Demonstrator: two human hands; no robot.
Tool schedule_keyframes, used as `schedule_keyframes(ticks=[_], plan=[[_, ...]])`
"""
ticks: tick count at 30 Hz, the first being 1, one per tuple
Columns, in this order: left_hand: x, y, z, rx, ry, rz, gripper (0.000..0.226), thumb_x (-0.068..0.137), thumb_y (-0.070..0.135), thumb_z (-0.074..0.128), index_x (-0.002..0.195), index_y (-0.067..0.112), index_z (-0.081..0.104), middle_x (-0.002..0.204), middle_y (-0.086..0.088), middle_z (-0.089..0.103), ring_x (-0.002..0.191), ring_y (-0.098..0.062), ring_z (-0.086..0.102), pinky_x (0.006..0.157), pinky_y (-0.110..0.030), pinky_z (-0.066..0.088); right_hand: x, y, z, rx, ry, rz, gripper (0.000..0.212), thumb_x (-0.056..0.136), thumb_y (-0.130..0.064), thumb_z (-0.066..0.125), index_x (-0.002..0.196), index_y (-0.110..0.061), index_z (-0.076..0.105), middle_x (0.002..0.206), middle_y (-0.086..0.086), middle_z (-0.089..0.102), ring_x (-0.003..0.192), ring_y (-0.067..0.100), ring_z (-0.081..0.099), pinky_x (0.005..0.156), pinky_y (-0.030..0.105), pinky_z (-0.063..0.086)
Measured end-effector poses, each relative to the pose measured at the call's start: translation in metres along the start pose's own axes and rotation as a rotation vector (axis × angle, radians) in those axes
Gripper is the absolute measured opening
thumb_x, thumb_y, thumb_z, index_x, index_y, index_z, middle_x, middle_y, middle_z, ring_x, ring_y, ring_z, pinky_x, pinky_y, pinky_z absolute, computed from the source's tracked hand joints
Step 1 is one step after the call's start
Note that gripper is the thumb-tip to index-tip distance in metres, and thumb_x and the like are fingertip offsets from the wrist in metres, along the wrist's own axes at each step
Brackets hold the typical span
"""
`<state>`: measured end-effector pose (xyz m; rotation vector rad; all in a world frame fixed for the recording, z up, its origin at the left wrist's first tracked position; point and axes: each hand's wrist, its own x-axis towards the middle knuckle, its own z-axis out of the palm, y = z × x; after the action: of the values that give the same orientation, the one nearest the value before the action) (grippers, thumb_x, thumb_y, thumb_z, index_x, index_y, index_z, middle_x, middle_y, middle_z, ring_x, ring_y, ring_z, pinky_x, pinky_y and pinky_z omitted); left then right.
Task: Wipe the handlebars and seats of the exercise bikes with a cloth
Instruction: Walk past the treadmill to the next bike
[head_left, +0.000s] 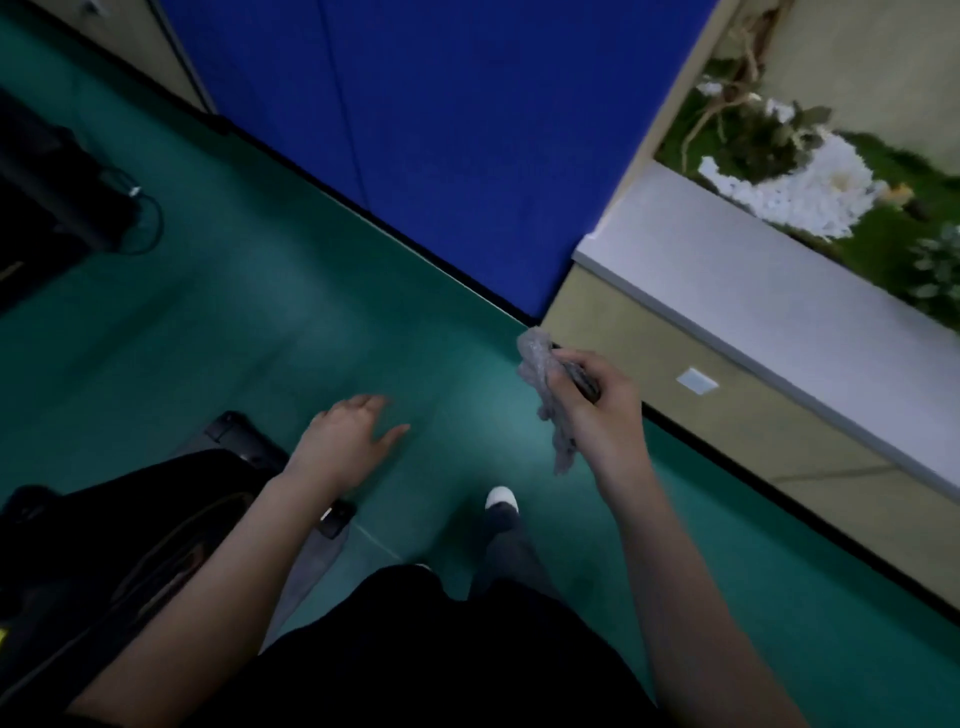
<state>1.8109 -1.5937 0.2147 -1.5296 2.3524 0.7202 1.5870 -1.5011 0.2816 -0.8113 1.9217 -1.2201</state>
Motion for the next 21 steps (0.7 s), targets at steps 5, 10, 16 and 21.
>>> schedule_keyframes(ticks=[5,10,16,21], plan=[[0.027,0.032,-0.008,-0.034,0.051,-0.146,0.056,0.095,0.049,0.043,0.141,0.016,0.039,0.144,-0.007,0.045,0.130,-0.026,0.042,0.104,-0.036,0.037,0.071,-0.012,-0.027,-0.040,-0.133,-0.070,0.013,0.092,-0.017,0.060,0.101,-0.024,0.066,0.078,-0.003,0.068,0.064,0.003,0.064,0.062,0.021,0.052],[0.050,0.057,-0.014,-0.012,0.118,-0.195,0.057,0.095,0.051,0.041,0.141,0.017,0.040,0.142,-0.006,0.046,0.129,-0.026,0.042,0.105,-0.036,0.031,0.124,-0.018,-0.043,-0.058,-0.201,-0.056,0.014,0.093,-0.021,0.060,0.105,-0.023,0.067,0.093,-0.006,0.069,0.083,0.016,0.068,0.075,0.034,0.057],[0.083,0.055,-0.017,-0.013,0.132,-0.241,0.061,0.095,0.054,0.038,0.144,0.018,0.035,0.151,-0.001,0.035,0.140,-0.020,0.029,0.114,-0.035,0.018,0.177,-0.018,-0.029,-0.068,-0.296,-0.039,0.016,0.091,-0.023,0.061,0.106,-0.026,0.067,0.099,-0.010,0.069,0.090,0.006,0.066,0.078,0.028,0.052],[0.120,0.032,-0.026,-0.060,0.107,-0.299,0.066,0.095,0.057,0.034,0.148,0.019,0.027,0.158,0.000,0.021,0.146,-0.018,0.016,0.118,-0.036,0.010,0.222,-0.038,0.015,-0.088,-0.377,-0.059,0.015,0.091,-0.023,0.062,0.105,-0.025,0.067,0.101,-0.010,0.069,0.093,0.007,0.066,0.078,0.023,0.053]])
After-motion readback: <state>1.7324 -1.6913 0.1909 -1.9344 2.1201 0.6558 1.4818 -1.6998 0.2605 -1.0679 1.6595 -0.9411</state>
